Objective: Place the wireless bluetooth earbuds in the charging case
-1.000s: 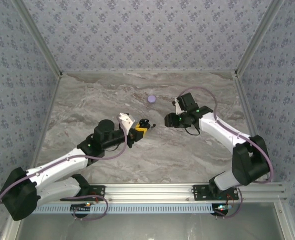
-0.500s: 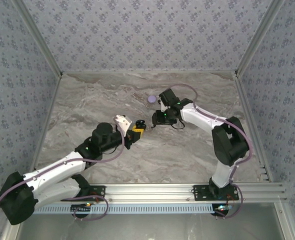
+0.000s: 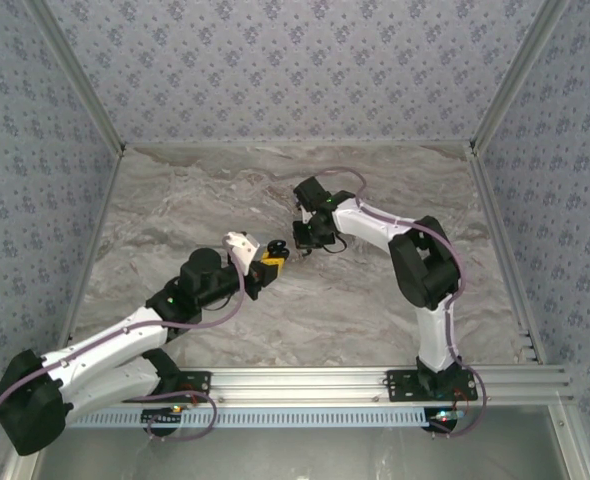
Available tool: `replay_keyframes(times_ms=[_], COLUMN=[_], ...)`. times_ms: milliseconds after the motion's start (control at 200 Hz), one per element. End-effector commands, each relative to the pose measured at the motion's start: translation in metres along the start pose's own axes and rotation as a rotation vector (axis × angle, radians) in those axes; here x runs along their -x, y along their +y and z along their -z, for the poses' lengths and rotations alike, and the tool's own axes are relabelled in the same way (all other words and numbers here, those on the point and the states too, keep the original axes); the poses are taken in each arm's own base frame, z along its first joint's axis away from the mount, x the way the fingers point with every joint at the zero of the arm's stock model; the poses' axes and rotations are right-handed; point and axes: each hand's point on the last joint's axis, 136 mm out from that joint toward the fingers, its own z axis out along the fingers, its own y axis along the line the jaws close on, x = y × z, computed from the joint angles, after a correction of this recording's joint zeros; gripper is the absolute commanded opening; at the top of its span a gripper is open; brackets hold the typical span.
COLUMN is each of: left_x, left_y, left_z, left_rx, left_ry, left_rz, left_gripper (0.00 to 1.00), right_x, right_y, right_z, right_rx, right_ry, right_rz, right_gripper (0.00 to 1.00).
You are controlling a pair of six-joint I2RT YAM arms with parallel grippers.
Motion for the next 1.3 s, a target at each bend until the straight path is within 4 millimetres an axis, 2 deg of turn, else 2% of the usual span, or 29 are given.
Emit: replay_keyframes(times_ms=[0,260,585,805,1069,1294], left_x=[0.007,0.007,0.005,0.004,0.005,0.005], left_y=[-0.001,-0.001,-0.001,0.000,0.000,0.000], left_z=[0.004,0.004,0.003,0.003,0.002,-0.001], left_rx=[0.007,0.005,0.006,0.007,0.007,0.006], left_ry=[-0.027,-0.029,-0.026,-0.022,-0.023,-0.021], left_rz=[0.004,0.008,0.010,0.012,0.012,0.014], left_gripper=[0.08,0.08,0.08,0.08,0.08,0.08], right_x=[-0.005,-0.009,-0.021,-0.033,-0.036,-0.040], right_y=[-0.002,-0.006,-0.010,-0.024,-0.036,-0.046], right_z=[-0.007,-0.023,-0.029,-0.022,-0.004,0.001], right_rx=[-0.052,-0.098,-0.111,-0.173,-0.248,-0.300], right_ry=[0.037,0.069,0.123,0.162,0.156,0.177], right_rz=[0.027,0.045,0.071,0.108,0.153,0.178], right_gripper=[0.13,0.13,0.10,0.08,0.10,0.12])
